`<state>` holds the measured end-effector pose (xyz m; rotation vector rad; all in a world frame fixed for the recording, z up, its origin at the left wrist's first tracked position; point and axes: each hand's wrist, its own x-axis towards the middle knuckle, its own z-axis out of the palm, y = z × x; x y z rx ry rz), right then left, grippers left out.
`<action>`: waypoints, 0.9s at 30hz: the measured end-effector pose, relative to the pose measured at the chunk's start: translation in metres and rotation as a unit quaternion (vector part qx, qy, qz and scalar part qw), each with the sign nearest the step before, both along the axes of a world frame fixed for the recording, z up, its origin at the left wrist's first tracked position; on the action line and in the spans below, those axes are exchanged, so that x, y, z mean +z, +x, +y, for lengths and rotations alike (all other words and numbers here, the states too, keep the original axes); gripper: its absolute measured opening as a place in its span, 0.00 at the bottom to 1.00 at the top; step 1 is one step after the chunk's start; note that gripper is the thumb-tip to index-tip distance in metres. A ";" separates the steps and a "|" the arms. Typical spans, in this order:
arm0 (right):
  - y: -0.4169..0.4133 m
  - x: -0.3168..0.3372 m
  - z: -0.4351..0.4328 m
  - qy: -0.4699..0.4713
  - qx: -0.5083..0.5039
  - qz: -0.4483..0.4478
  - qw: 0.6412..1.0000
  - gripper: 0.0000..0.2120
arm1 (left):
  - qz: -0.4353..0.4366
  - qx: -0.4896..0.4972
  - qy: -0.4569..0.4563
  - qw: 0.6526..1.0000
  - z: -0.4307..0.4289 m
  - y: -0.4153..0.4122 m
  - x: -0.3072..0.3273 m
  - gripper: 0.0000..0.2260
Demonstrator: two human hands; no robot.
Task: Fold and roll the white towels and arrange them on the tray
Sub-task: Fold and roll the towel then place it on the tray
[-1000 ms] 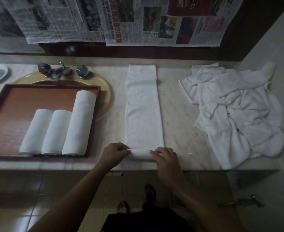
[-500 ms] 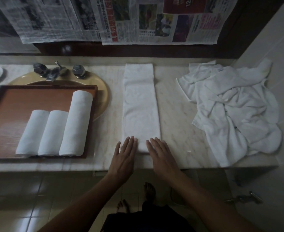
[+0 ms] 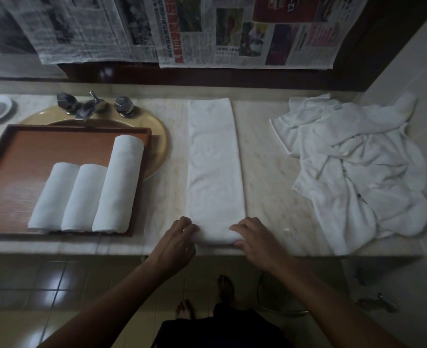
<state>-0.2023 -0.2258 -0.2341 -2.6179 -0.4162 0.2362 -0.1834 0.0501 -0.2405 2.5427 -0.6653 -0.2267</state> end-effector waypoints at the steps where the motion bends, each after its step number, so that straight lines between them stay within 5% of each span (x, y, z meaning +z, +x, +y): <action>1: 0.001 0.001 -0.001 0.004 -0.011 0.008 1.000 0.18 | 0.008 0.014 -0.009 1.000 0.001 0.001 0.002 0.17; 6: 0.008 0.003 -0.004 0.069 -0.116 0.081 0.988 0.12 | 0.104 0.101 -0.064 0.987 0.005 0.013 0.017 0.12; 10: 0.006 -0.004 0.006 0.030 -0.141 -0.045 0.989 0.11 | 0.187 0.180 -0.111 0.959 0.007 0.026 0.022 0.09; 14: -0.020 -0.005 0.034 -0.040 -0.104 -0.140 0.984 0.17 | 0.205 0.196 -0.119 0.952 0.010 0.033 0.021 0.08; 18: -0.042 -0.019 0.052 -0.089 -0.077 -0.108 0.987 0.30 | 0.215 0.201 -0.101 0.950 0.006 0.038 0.022 0.09; 23: -0.030 -0.021 0.051 -0.097 -0.066 -0.076 0.990 0.35 | -0.078 0.100 0.064 0.990 -0.022 0.007 0.017 0.20; 27: -0.013 -0.019 0.046 -0.122 -0.055 -0.064 0.989 0.34 | -0.110 0.011 0.145 0.983 -0.040 -0.004 -0.007 0.36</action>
